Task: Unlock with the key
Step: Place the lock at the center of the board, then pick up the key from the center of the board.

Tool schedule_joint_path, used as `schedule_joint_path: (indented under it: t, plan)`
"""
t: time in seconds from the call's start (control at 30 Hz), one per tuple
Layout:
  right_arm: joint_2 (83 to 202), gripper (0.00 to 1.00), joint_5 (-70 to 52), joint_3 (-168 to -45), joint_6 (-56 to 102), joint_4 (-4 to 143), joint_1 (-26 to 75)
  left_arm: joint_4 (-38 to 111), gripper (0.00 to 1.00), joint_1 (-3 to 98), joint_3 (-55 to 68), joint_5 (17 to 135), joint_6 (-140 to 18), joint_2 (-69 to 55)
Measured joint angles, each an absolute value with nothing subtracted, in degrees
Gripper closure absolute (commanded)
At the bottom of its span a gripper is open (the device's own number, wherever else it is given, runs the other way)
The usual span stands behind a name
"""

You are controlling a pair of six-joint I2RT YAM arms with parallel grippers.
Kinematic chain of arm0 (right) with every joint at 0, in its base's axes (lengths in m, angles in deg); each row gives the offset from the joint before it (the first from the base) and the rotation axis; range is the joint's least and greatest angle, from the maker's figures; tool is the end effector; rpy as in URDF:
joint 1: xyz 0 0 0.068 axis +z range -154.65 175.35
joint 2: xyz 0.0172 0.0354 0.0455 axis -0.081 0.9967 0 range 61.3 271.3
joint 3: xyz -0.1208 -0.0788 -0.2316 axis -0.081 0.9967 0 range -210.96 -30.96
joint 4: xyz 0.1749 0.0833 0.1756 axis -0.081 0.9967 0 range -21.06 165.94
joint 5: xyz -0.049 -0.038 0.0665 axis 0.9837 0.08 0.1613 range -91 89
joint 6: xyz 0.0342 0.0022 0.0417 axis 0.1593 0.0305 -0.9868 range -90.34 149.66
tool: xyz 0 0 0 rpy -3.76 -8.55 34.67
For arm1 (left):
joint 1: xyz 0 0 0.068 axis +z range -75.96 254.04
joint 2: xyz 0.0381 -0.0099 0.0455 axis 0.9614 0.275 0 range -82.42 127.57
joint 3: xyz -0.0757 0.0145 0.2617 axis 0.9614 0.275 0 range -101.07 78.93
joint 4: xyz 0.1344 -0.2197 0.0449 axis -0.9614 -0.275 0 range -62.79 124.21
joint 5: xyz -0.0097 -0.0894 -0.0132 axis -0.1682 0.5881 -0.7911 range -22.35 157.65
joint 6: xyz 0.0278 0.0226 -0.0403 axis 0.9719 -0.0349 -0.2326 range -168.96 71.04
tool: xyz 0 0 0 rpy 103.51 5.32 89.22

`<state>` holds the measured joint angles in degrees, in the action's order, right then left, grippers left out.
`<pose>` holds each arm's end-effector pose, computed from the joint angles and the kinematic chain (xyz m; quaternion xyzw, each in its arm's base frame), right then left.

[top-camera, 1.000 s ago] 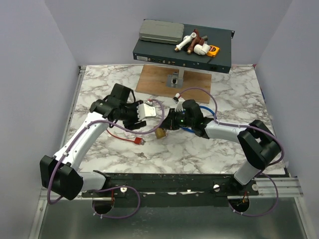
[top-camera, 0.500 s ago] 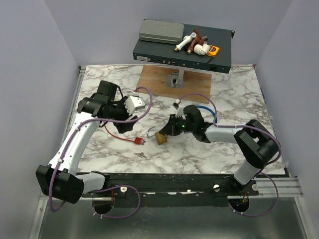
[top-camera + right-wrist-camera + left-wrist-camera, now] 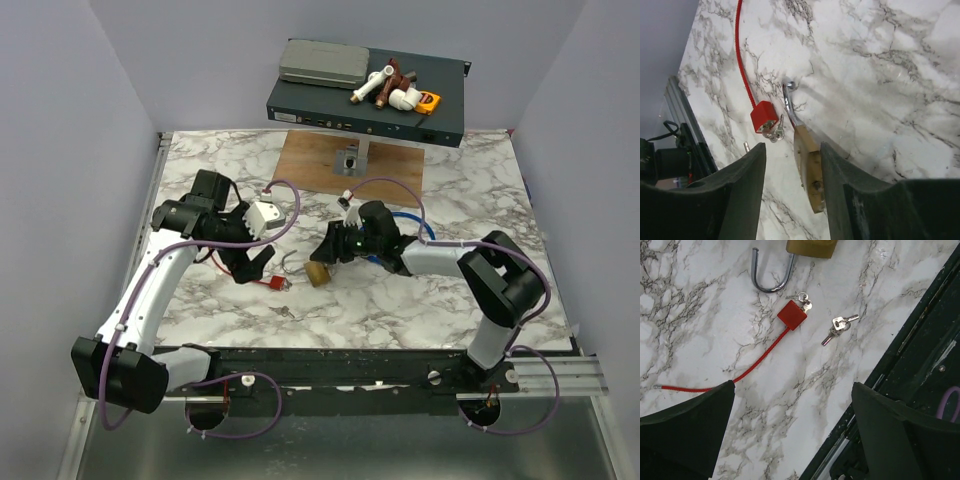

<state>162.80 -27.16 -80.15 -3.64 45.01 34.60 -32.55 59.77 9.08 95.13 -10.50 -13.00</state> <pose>0.2712 0.2420 0.1647 -0.1591 0.8294 0.4519 0.2872 0.2035 -0.0687 0.3257 0.4658 0.8302 -0.1856 0.2434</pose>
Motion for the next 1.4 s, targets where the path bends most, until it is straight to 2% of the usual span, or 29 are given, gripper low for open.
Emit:
schedule_joint_path:
  t: [0.17, 0.3, 0.33, 0.37, 0.4, 0.57, 0.77, 0.93, 1.1, 1.4]
  plan:
    - [159.8, 0.27, -24.1, -82.1, 1.7, 50.7, 34.5, -33.7, 0.01, 61.1, 9.1, 95.7, -10.9, -13.9]
    - [153.7, 0.19, -21.5, -82.7, 5.6, 55.4, 34.8, -35.1, 0.02, 62.7, 9.5, 96.6, -10.8, -15.6]
    - [151.9, 0.13, -20.6, -82.7, 6.7, 56.2, 35.1, -35.3, 0.01, 63.1, 9.6, 96.8, -10.8, -15.8]
    - [150.1, 0.01, -19.3, -82.9, 7.8, 57.2, 35.7, -35.5, 0.01, 63.9, 10.0, 97.1, -10.7, -16.3]
    - [148.4, 0.00, -18.1, -83.2, 8.9, 58.3, 36.9, -35.8, 0.01, 65.0, 10.4, 97.6, -10.6, -16.9]
    - [145.7, 0.00, -13.0, -85.2, 14.5, 60.4, 48.5, -36.4, 0.01, 69.9, 10.6, 100.5, -10.0, -18.7]
    - [153.8, 0.02, -6.5, -85.7, 19.2, 62.3, 60.7, -36.7, 0.02, 76.9, 10.8, 105.1, -9.8, -21.8]
    - [161.4, 0.10, -0.9, -86.0, 21.7, 62.6, 63.4, -34.1, 0.01, 85.5, 13.2, 109.0, -11.9, -25.1]
    - [164.1, 0.28, 2.2, -86.1, 23.0, 61.4, 63.8, -32.5, 0.01, 91.0, 13.5, 112.4, -13.6, -25.3]
    - [167.0, 0.30, 3.7, -86.0, 23.7, 55.2, 63.9, -33.3, 0.02, 91.2, 14.1, 116.4, -13.5, -25.1]
